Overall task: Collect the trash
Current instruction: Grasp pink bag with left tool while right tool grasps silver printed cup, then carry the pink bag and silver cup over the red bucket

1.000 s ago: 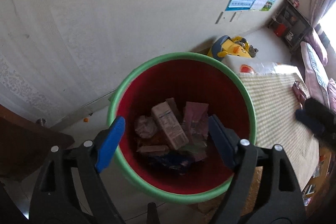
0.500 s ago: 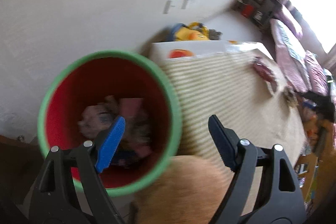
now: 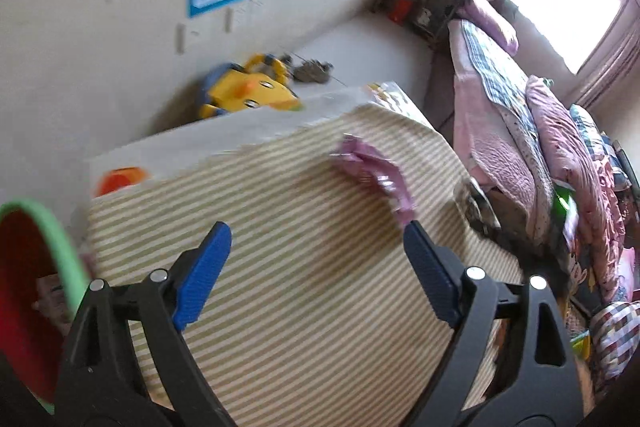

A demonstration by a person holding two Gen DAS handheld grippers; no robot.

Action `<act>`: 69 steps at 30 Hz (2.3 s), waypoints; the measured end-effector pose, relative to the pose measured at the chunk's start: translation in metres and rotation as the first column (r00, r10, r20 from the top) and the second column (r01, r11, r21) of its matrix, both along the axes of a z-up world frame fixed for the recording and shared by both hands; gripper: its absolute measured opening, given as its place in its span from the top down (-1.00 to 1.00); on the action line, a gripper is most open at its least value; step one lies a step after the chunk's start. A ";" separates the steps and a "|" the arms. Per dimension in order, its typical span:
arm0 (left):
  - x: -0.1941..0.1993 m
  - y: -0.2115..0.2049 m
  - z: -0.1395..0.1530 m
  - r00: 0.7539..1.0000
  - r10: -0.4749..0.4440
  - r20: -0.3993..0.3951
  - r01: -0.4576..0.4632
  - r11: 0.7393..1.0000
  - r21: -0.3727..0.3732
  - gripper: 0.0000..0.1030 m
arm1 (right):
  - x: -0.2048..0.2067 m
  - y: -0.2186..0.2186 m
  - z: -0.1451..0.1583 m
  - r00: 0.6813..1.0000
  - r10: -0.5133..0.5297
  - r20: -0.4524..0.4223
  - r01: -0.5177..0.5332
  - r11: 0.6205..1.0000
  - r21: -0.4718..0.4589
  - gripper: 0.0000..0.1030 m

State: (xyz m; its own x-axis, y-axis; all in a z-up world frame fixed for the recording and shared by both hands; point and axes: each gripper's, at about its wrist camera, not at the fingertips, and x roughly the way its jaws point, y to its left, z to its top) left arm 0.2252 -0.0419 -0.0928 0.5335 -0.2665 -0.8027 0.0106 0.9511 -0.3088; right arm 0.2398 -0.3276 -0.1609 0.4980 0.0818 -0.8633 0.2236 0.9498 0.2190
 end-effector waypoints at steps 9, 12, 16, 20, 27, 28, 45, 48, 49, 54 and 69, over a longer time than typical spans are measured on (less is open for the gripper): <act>0.076 -0.088 -0.072 0.988 -0.019 -0.156 0.025 0.999 0.040 -0.66 | -0.143 0.008 0.011 1.000 0.004 -0.007 -0.002 0.950 0.313 0.56; 0.085 -0.099 -0.092 0.978 -0.002 -0.207 0.024 0.994 0.103 -0.66 | -0.186 0.011 0.005 0.999 -0.012 -0.049 0.032 0.906 0.423 0.57; 0.080 -0.105 -0.101 0.976 -0.015 -0.215 0.051 0.985 0.164 -0.18 | -0.215 0.022 0.001 0.996 0.011 -0.083 0.034 0.853 0.521 0.53; 0.064 -0.106 -0.094 0.975 -0.079 -0.209 0.124 0.970 0.211 0.27 | -0.220 0.032 0.016 0.998 0.037 -0.054 -0.004 0.857 0.516 0.52; -0.004 -0.062 -0.057 0.984 -0.115 -0.133 0.137 0.976 0.171 0.50 | -0.209 0.064 0.041 0.996 0.086 0.010 -0.086 0.961 0.264 0.50; -0.017 -0.054 -0.050 0.986 -0.118 -0.118 0.137 0.977 0.165 0.50 | -0.206 0.066 0.040 0.996 0.094 0.009 -0.093 0.964 0.247 0.46; -0.165 0.041 0.047 0.988 -0.087 0.124 0.068 0.986 0.155 0.49 | -0.191 0.085 -0.006 0.984 0.108 -0.140 -0.084 0.983 0.166 0.25; -0.171 0.045 0.054 0.986 -0.086 0.143 0.064 0.987 0.147 0.49 | -0.200 0.086 0.012 0.993 0.078 -0.091 -0.062 0.984 0.167 0.26; -0.172 0.047 0.056 0.985 -0.084 0.149 0.062 0.988 0.144 0.49 | -0.204 0.086 0.019 0.995 0.072 -0.071 -0.059 0.984 0.171 0.26; -0.176 0.050 0.061 0.983 -0.078 0.169 0.055 0.989 0.134 0.49 | -0.223 0.095 0.068 0.996 0.066 0.057 -0.074 0.987 0.143 0.26; -0.183 0.050 0.061 0.981 -0.071 0.179 0.043 0.987 0.155 0.50 | -0.232 0.148 0.141 0.952 0.164 0.258 -0.187 0.980 0.069 0.25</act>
State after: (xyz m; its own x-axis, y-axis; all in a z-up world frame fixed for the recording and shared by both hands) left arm 0.0426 0.0081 -0.0317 0.6624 -0.1849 -0.7260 0.1093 0.9826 -0.1505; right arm 0.0075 -0.1799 -0.0200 0.6677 0.2599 -0.6976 -0.0177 0.9423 0.3342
